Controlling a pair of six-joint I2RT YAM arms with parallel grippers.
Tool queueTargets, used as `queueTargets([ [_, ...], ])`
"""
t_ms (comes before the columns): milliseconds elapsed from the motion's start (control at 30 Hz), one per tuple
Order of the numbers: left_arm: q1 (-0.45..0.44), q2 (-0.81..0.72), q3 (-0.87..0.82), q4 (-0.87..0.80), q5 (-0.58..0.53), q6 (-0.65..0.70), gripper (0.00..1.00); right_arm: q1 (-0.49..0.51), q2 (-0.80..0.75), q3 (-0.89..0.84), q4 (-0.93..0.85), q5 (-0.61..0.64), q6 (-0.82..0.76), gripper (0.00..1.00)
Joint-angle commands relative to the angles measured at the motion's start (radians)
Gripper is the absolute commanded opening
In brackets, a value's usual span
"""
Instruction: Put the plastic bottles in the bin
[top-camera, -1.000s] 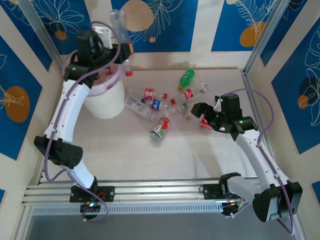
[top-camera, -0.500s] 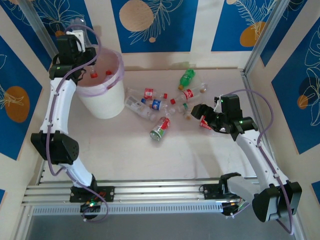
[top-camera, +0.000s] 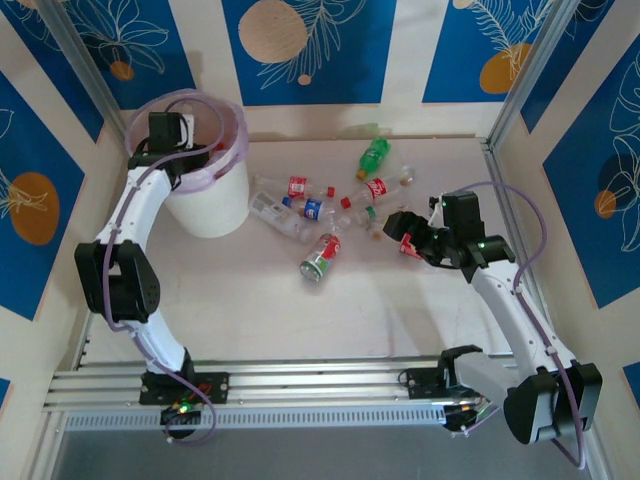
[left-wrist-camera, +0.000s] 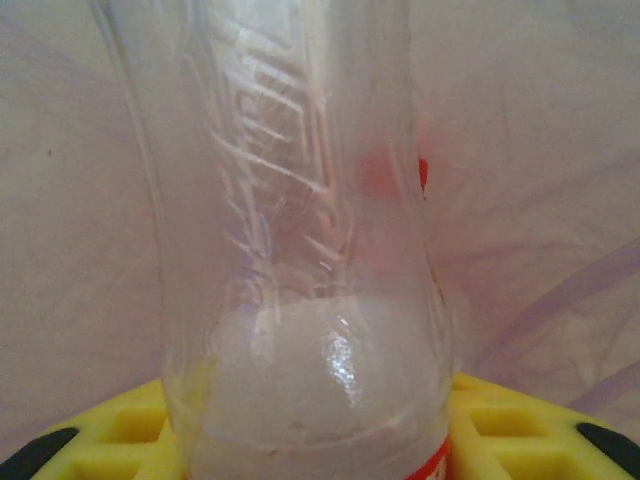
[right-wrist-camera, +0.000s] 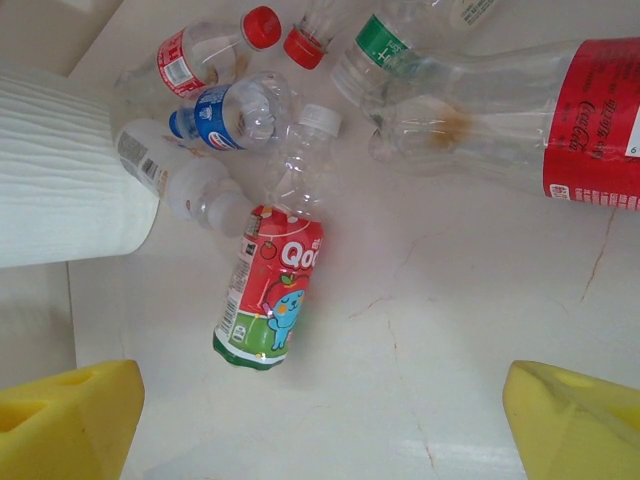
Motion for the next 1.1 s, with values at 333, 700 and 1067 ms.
queueTargets([
  [333,0.007,0.025,-0.026,0.076,0.043,0.022,0.73,-0.007,-0.008,-0.018,-0.02,-0.013,-0.016,0.93],
  [700,0.006,0.025,0.028,0.042,0.063,0.032,0.93,-0.008,-0.008,-0.016,-0.023,-0.01,-0.015,0.93],
  [1067,0.006,-0.095,0.163,-0.021,0.063,0.051,0.98,-0.001,0.009,0.038,-0.084,0.067,-0.04,0.92],
])
